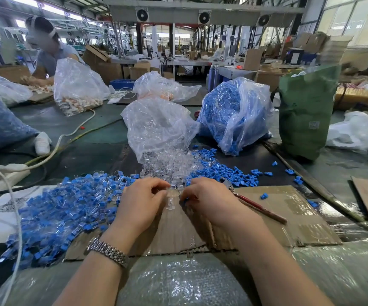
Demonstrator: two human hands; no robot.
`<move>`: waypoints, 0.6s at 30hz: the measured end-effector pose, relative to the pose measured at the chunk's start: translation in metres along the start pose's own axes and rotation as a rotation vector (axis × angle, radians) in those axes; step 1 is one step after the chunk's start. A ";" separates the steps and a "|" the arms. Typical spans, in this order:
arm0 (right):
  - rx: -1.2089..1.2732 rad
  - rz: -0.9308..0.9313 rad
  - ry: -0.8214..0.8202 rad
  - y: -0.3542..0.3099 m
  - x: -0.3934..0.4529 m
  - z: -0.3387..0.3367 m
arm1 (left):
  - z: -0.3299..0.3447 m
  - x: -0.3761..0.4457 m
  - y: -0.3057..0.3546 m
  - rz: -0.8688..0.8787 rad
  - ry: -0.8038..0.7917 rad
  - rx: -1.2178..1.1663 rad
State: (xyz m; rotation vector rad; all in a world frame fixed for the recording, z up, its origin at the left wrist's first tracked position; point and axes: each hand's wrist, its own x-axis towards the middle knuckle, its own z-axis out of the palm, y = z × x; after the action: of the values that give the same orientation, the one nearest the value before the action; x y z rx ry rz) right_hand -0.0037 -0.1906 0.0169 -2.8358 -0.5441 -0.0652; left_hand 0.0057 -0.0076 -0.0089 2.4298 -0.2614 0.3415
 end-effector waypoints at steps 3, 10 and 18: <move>0.032 0.009 0.052 0.005 0.000 0.008 | -0.002 -0.001 0.002 -0.023 0.003 -0.181; 0.321 0.035 0.239 0.015 -0.006 0.015 | -0.008 -0.003 0.002 -0.079 -0.062 -0.540; 1.247 0.031 0.339 0.013 -0.014 -0.002 | -0.011 -0.005 0.005 -0.106 -0.155 -0.750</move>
State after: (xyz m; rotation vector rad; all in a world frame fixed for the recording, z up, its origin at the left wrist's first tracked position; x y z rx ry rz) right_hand -0.0120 -0.2077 0.0143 -1.5691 -0.2859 -0.1366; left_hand -0.0025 -0.0043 0.0003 1.7179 -0.2667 -0.0069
